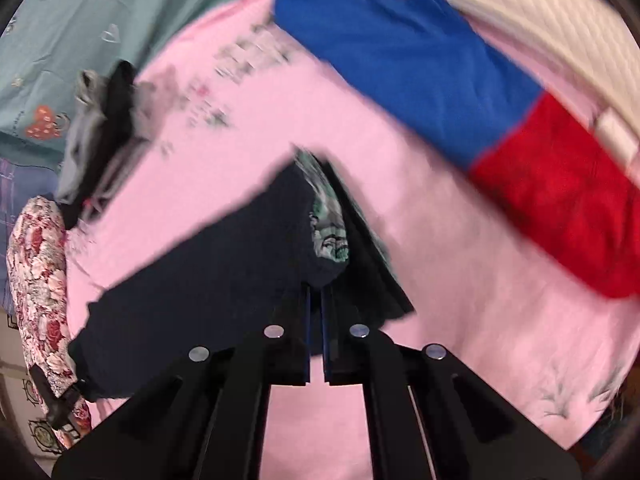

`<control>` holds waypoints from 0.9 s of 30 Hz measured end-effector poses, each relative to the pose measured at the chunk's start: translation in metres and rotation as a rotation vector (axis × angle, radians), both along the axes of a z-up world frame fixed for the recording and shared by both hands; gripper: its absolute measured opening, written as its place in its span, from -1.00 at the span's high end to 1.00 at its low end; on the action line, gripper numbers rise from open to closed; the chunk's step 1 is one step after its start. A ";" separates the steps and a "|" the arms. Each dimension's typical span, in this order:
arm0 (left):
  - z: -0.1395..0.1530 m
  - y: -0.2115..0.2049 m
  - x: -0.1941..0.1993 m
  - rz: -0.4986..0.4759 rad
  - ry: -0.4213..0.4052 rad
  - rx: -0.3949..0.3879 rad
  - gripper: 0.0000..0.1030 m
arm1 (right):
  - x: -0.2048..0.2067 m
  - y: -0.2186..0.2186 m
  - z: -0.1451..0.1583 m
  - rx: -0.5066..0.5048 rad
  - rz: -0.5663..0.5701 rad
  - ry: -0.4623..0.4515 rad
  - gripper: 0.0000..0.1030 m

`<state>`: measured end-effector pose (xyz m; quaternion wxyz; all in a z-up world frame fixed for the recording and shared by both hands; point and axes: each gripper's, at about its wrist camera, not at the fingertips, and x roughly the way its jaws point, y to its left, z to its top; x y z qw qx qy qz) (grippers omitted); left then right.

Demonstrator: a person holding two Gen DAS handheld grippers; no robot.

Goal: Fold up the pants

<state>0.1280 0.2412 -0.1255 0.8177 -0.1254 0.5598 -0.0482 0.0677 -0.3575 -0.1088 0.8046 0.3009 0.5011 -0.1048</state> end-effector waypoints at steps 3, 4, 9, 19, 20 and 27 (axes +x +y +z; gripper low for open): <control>0.017 -0.012 -0.011 -0.007 -0.018 0.023 0.92 | -0.010 -0.007 -0.022 0.071 -0.016 -0.040 0.93; 0.023 -0.016 -0.015 -0.011 -0.029 0.016 0.91 | -0.012 -0.008 -0.021 0.072 -0.010 -0.057 0.93; 0.043 -0.054 -0.027 -0.064 -0.095 -0.051 0.55 | -0.023 -0.011 -0.006 0.082 -0.002 -0.120 0.98; -0.006 -0.130 -0.012 -0.185 0.002 -0.058 0.50 | -0.018 0.035 0.029 -0.178 0.204 -0.114 0.81; -0.011 -0.133 -0.013 -0.181 -0.006 -0.040 0.49 | -0.013 0.053 0.036 -0.193 0.273 -0.131 0.51; -0.011 -0.136 -0.030 -0.196 -0.098 -0.007 0.49 | 0.072 0.215 0.064 -0.180 0.722 -0.200 -0.34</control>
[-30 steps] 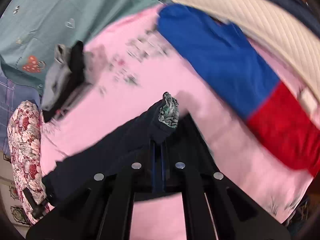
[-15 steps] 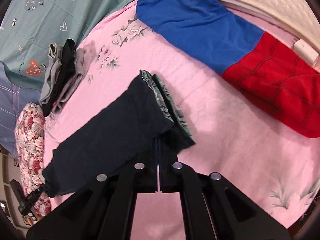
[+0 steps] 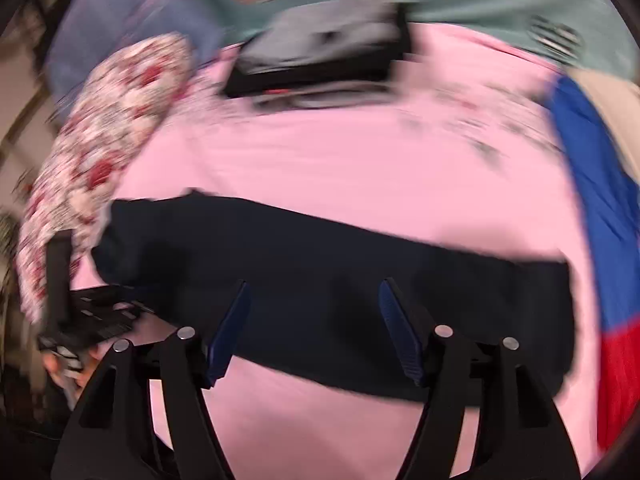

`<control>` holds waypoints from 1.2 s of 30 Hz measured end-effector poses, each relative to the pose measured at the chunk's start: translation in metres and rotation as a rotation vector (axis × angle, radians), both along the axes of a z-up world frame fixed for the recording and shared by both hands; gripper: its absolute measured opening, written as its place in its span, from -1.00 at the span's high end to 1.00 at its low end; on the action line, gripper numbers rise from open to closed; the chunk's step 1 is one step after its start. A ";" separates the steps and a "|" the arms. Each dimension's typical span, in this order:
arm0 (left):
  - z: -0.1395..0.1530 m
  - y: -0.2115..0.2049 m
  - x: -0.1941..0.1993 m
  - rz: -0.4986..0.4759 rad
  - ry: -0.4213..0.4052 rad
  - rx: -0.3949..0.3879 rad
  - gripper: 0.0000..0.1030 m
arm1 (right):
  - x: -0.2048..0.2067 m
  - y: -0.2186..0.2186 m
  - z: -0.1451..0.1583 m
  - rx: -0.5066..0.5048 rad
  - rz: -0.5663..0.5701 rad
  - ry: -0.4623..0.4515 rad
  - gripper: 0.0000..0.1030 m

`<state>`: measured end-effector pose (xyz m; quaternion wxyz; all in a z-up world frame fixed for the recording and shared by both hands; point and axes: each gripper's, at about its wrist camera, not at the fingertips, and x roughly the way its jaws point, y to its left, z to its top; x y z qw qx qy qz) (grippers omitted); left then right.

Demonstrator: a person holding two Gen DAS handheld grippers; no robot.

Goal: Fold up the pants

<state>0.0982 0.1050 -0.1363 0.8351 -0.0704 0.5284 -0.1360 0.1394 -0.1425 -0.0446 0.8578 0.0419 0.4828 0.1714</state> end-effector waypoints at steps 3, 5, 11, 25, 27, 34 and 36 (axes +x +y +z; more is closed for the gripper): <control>0.000 0.002 -0.001 -0.021 -0.010 0.005 0.49 | 0.051 0.077 0.002 0.021 0.193 0.013 -0.35; 0.000 0.005 -0.001 -0.033 -0.006 -0.014 0.49 | 0.087 0.121 -0.008 0.010 0.272 0.056 -0.35; -0.002 0.018 0.002 -0.061 0.010 -0.094 0.49 | 0.146 0.189 -0.055 -0.099 0.368 0.163 -0.26; -0.002 0.022 0.010 -0.072 0.037 -0.101 0.49 | 0.150 0.197 -0.065 -0.118 0.327 0.159 0.84; -0.002 0.022 0.011 -0.066 0.043 -0.097 0.49 | 0.158 0.202 -0.079 -0.117 0.325 0.176 0.83; 0.037 0.024 0.026 -0.048 0.007 -0.097 0.49 | 0.142 0.167 -0.040 -0.057 0.254 0.092 0.48; 0.048 0.019 0.048 -0.040 0.003 -0.095 0.49 | 0.119 0.141 -0.009 -0.080 0.214 -0.011 0.22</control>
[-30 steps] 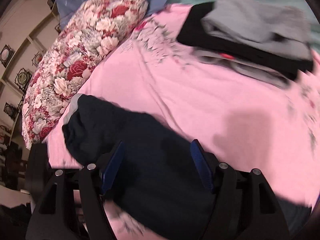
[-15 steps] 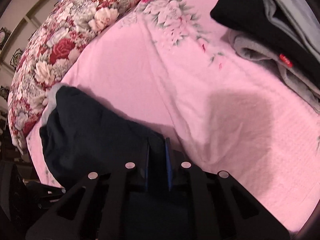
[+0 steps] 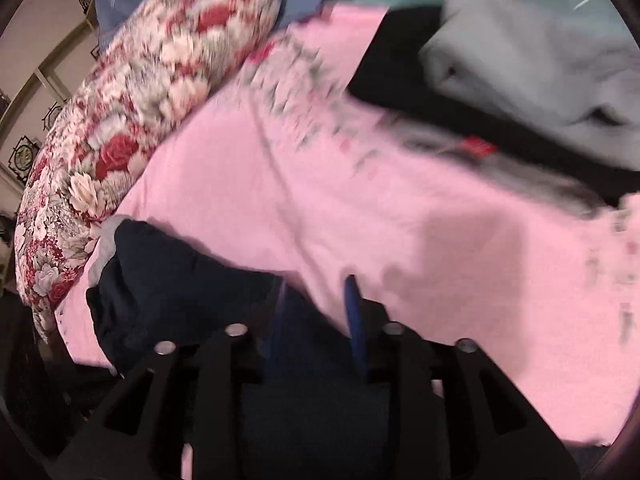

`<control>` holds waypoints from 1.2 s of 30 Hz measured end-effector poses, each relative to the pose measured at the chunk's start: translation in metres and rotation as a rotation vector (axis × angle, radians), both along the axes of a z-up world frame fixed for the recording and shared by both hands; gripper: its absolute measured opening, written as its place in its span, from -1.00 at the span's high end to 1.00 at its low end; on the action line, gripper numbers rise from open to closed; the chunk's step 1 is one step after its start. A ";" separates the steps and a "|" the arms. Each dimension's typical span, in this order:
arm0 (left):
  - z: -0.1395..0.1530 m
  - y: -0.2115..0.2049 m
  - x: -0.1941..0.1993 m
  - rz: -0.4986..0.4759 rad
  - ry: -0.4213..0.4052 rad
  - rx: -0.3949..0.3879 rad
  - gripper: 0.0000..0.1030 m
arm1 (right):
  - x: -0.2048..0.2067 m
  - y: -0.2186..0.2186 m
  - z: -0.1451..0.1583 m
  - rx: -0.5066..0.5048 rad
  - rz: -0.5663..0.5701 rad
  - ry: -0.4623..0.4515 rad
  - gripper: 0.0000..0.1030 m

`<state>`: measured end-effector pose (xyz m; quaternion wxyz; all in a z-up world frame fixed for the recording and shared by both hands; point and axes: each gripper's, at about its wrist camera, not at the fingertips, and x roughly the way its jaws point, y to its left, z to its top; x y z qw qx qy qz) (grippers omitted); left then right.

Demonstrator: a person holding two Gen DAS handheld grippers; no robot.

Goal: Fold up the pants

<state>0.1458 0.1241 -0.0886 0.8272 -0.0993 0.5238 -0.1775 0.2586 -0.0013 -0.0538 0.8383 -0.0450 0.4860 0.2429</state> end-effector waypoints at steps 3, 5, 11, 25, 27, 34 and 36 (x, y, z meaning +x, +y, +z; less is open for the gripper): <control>-0.010 -0.020 0.030 -0.003 0.044 -0.002 0.67 | -0.041 -0.036 0.012 -0.046 -0.031 -0.018 0.22; -0.023 -0.028 0.055 -0.017 0.085 0.020 0.78 | -0.068 -0.053 0.001 -0.056 -0.047 0.028 0.72; -0.049 -0.038 0.075 -0.001 0.130 0.047 0.85 | -0.129 -0.082 -0.058 -0.015 -0.113 0.168 1.00; -0.025 -0.025 0.006 0.010 0.066 0.024 0.81 | -0.183 -0.219 -0.038 0.331 -0.543 0.149 -0.05; -0.029 -0.029 -0.011 -0.011 0.065 0.018 0.78 | -0.204 -0.269 -0.034 0.339 -0.701 0.138 -0.05; -0.049 -0.040 -0.028 -0.019 0.102 0.033 0.73 | -0.251 -0.373 -0.063 0.522 -0.974 0.217 -0.06; -0.048 -0.039 -0.028 -0.019 0.110 0.034 0.73 | -0.244 -0.374 -0.072 0.554 -0.965 0.237 -0.06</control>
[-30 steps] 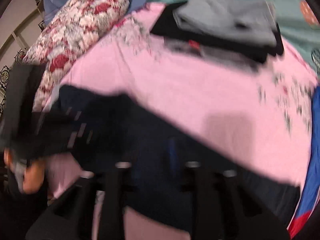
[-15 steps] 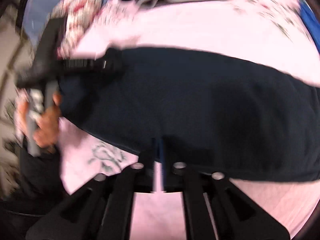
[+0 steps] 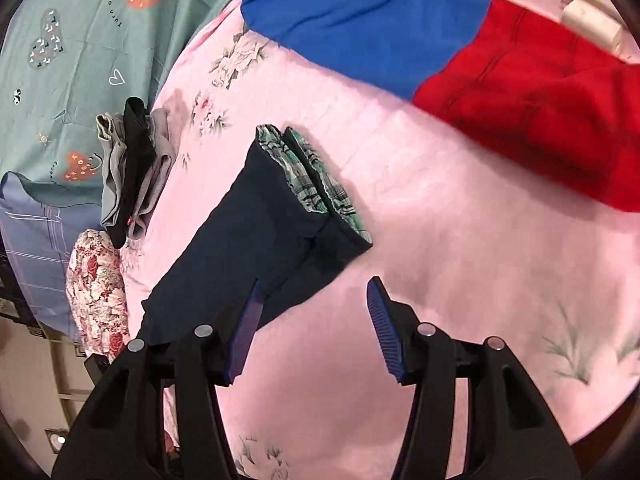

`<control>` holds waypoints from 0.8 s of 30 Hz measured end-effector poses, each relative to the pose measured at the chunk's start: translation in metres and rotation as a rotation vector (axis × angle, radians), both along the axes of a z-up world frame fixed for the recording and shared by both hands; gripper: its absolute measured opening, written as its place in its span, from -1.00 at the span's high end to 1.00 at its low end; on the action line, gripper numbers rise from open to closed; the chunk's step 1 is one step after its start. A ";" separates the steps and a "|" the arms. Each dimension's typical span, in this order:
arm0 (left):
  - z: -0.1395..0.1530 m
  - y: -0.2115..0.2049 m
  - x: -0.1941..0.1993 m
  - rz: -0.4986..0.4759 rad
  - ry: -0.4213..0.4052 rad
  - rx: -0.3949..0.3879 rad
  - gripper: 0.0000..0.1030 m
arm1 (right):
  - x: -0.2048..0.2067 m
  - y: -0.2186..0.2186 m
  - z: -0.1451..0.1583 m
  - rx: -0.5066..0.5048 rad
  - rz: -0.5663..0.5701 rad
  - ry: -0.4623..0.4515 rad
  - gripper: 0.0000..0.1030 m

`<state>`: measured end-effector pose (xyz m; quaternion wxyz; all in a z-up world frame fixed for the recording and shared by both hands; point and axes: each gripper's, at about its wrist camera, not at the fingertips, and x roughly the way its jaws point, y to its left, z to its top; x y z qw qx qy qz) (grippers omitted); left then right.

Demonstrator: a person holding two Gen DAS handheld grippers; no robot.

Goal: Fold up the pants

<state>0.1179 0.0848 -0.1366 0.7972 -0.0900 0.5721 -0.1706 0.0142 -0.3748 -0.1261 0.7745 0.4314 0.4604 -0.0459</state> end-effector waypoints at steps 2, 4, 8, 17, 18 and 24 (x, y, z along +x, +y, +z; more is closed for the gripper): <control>-0.001 0.002 0.000 0.006 0.007 -0.010 0.73 | 0.009 -0.003 -0.010 0.025 0.005 0.012 -0.06; -0.002 0.003 0.000 0.010 0.010 -0.018 0.73 | 0.015 -0.005 -0.012 0.027 0.002 -0.006 -0.06; -0.002 0.003 0.003 0.010 0.018 -0.012 0.72 | 0.041 -0.011 -0.012 0.041 -0.004 -0.030 -0.08; 0.022 -0.030 0.000 -0.026 -0.024 0.055 0.72 | 0.049 -0.008 -0.012 -0.069 -0.023 -0.091 0.69; 0.029 -0.041 -0.001 -0.047 -0.039 0.046 0.72 | 0.045 -0.005 -0.004 -0.099 -0.007 -0.115 0.69; 0.049 -0.144 0.015 -0.181 -0.080 -0.012 0.71 | 0.035 0.008 0.028 -0.171 0.089 -0.195 0.69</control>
